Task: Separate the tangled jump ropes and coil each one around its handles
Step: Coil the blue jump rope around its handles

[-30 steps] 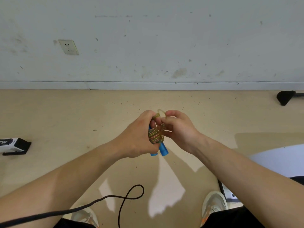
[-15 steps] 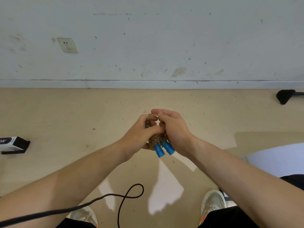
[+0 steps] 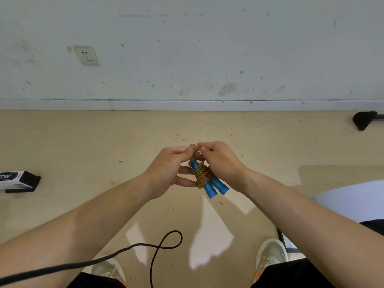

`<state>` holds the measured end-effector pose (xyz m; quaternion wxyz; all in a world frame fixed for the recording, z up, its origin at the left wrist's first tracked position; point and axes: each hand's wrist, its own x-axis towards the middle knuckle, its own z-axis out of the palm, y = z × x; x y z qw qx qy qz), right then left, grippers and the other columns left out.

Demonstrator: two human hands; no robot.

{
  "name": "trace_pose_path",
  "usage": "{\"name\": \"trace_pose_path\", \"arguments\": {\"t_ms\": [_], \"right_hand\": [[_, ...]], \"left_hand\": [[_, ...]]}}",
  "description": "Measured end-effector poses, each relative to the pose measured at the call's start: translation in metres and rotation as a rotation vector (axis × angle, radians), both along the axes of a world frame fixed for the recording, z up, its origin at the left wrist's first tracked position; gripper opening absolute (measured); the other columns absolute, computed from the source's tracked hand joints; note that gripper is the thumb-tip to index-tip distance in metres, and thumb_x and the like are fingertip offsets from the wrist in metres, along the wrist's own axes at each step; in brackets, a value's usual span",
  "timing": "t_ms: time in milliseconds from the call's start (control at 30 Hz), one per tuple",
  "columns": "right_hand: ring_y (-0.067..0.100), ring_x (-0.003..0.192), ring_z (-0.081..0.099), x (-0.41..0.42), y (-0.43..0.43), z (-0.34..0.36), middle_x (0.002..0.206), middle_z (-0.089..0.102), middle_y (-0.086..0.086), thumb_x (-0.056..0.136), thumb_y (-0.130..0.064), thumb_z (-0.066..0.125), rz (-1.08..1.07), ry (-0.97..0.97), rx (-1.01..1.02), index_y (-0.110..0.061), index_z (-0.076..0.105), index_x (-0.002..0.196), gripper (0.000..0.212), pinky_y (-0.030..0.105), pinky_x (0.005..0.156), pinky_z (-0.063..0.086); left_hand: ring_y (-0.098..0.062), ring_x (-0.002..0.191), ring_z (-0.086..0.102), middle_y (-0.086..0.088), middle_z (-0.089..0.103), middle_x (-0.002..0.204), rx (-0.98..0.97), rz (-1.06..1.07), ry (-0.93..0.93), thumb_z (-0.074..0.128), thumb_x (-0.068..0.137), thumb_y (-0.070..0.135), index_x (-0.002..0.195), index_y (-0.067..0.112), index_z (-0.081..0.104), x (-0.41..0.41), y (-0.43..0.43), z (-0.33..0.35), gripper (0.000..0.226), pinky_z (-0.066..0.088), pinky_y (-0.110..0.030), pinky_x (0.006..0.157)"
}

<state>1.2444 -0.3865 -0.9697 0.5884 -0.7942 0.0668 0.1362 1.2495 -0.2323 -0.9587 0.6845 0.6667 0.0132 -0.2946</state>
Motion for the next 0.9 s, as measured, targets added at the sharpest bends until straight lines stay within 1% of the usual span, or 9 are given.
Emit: {"name": "trace_pose_path", "arguments": {"t_ms": [100, 200, 267, 367, 467, 533, 667, 833, 900], "right_hand": [[0.019, 0.104, 0.069, 0.0, -0.004, 0.004, 0.104, 0.076, 0.001, 0.107, -0.018, 0.034, 0.021, 0.018, -0.066, -0.014, 0.074, 0.105, 0.04, 0.025, 0.08, 0.055], [0.016, 0.103, 0.066, 0.0, -0.007, 0.009, 0.109, 0.074, 0.0, 0.107, -0.018, 0.036, 0.051, 0.01, -0.14, -0.01, 0.073, 0.105, 0.038, 0.014, 0.073, 0.046], [0.016, 0.097, 0.064, 0.001, -0.01, 0.011, 0.107, 0.073, 0.003, 0.107, -0.019, 0.036, 0.068, 0.013, -0.177, -0.012, 0.072, 0.093, 0.039, 0.013, 0.07, 0.043], [0.009, 0.071, 0.06, 0.005, -0.014, 0.013, 0.074, 0.071, -0.013, 0.105, -0.015, 0.038, 0.068, 0.018, -0.205, -0.018, 0.057, 0.063, 0.045, 0.014, 0.055, 0.041], [0.0, 0.039, 0.04, 0.007, -0.018, 0.014, 0.039, 0.047, -0.023, 0.103, -0.01, 0.038, 0.061, 0.028, -0.211, -0.017, 0.046, 0.057, 0.047, 0.009, 0.039, 0.03], [-0.001, 0.038, 0.041, 0.006, -0.019, 0.015, 0.037, 0.044, -0.023, 0.102, -0.009, 0.038, 0.068, 0.04, -0.176, -0.018, 0.048, 0.058, 0.046, 0.009, 0.042, 0.03], [0.007, 0.058, 0.038, 0.006, -0.021, 0.013, 0.039, 0.046, -0.022, 0.1, -0.011, 0.041, 0.06, 0.088, -0.086, -0.016, 0.059, 0.066, 0.04, 0.022, 0.06, 0.032], [0.013, 0.057, 0.031, 0.005, -0.022, 0.01, 0.049, 0.041, -0.011, 0.096, -0.001, 0.042, 0.104, 0.105, 0.002, -0.02, 0.05, 0.051, 0.049, 0.027, 0.06, 0.03], [0.014, 0.058, 0.035, 0.004, -0.022, 0.013, 0.057, 0.042, -0.003, 0.095, -0.002, 0.044, 0.13, 0.128, 0.127, -0.014, 0.054, 0.061, 0.038, 0.028, 0.062, 0.034]], "left_hand": [[-0.039, 0.094, 0.071, -0.011, 0.066, 0.121, 0.025, 0.011, -0.012, 0.048, 0.105, 0.03, 0.115, 0.019, 0.074, 0.001, 0.0, 0.003, 0.03, 0.059, -0.059, 0.078], [-0.034, 0.099, 0.072, -0.003, 0.066, 0.126, 0.073, -0.008, -0.031, 0.041, 0.101, 0.051, 0.119, 0.025, 0.071, 0.003, 0.0, 0.006, 0.043, 0.059, -0.058, 0.078], [-0.029, 0.101, 0.072, 0.003, 0.064, 0.13, 0.103, -0.035, -0.037, 0.033, 0.096, 0.063, 0.126, 0.028, 0.067, 0.004, 0.001, 0.007, 0.057, 0.06, -0.055, 0.077], [-0.026, 0.099, 0.073, 0.007, 0.061, 0.135, 0.126, -0.083, -0.029, 0.029, 0.085, 0.073, 0.131, 0.03, 0.063, 0.003, 0.002, 0.009, 0.071, 0.06, -0.053, 0.077], [-0.027, 0.098, 0.073, 0.009, 0.061, 0.136, 0.126, -0.129, -0.028, 0.027, 0.081, 0.075, 0.133, 0.032, 0.06, 0.003, 0.002, 0.012, 0.075, 0.06, -0.053, 0.079], [-0.026, 0.098, 0.073, 0.009, 0.062, 0.134, 0.136, -0.143, -0.032, 0.026, 0.081, 0.075, 0.133, 0.033, 0.061, 0.004, 0.003, 0.014, 0.075, 0.06, -0.053, 0.079], [-0.024, 0.101, 0.073, 0.01, 0.065, 0.129, 0.165, -0.18, -0.033, 0.025, 0.082, 0.074, 0.128, 0.035, 0.064, 0.005, 0.005, 0.015, 0.072, 0.06, -0.051, 0.08], [-0.027, 0.11, 0.069, 0.002, 0.073, 0.117, 0.154, -0.115, -0.021, 0.021, 0.099, 0.062, 0.119, 0.021, 0.073, 0.01, 0.005, 0.014, 0.069, 0.058, -0.047, 0.091], [-0.031, 0.107, 0.069, -0.005, 0.075, 0.11, 0.153, -0.045, -0.04, 0.022, 0.103, 0.058, 0.109, 0.015, 0.076, 0.013, 0.006, 0.013, 0.07, 0.057, -0.046, 0.092]]}}
